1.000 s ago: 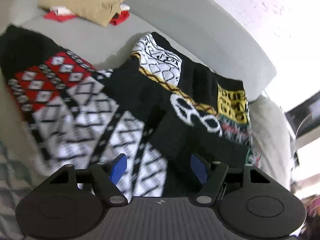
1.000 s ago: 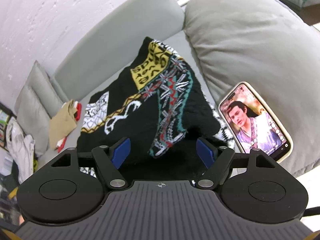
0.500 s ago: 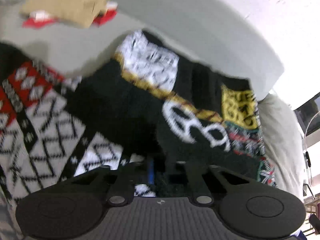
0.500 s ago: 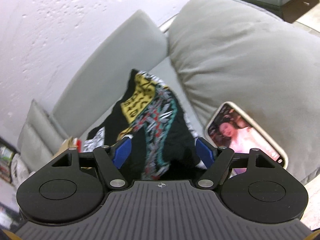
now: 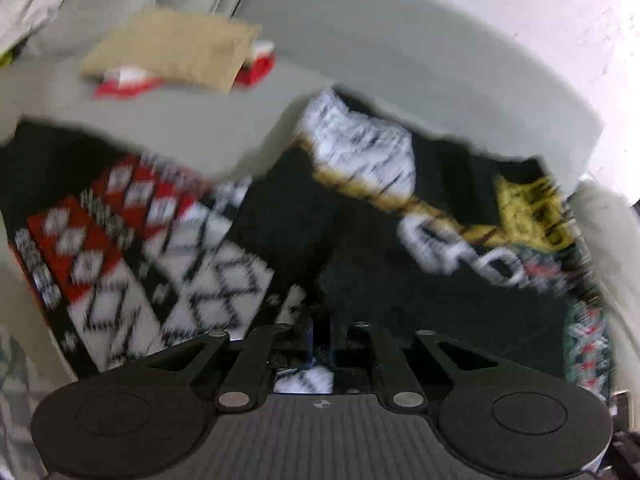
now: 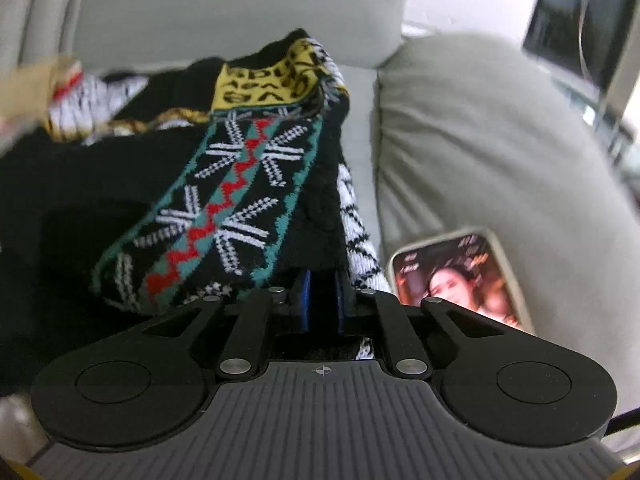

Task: Fold clothes

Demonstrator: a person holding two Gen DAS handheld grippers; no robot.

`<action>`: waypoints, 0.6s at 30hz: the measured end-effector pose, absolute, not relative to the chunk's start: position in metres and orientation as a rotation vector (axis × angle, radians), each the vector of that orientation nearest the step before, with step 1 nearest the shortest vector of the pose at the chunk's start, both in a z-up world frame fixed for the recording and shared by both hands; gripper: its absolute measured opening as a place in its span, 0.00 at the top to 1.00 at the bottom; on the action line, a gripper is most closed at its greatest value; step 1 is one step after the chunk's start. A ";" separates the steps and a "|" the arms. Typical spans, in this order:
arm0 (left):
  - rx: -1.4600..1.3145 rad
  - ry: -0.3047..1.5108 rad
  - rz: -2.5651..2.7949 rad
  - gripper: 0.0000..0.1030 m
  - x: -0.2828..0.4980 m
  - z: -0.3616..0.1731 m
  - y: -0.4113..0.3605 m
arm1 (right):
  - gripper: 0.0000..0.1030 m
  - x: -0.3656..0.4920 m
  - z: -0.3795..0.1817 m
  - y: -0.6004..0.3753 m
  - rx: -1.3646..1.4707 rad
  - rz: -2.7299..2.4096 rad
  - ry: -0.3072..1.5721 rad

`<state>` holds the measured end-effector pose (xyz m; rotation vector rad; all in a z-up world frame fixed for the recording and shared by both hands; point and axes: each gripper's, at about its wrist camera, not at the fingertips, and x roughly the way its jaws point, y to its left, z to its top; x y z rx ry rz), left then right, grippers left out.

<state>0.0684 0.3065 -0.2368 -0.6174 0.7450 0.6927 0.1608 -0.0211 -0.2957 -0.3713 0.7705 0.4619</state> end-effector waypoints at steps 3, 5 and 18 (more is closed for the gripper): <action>-0.621 0.750 0.672 0.83 0.066 -0.223 0.308 | 0.82 0.155 -0.277 -0.020 -0.381 0.434 0.773; -0.628 0.726 0.658 0.75 0.058 -0.208 0.304 | 0.72 0.147 -0.257 -0.030 -0.311 0.447 0.736; -0.767 0.520 0.706 0.62 -0.058 -0.153 0.294 | 0.34 0.105 -0.238 -0.001 -0.348 0.586 0.775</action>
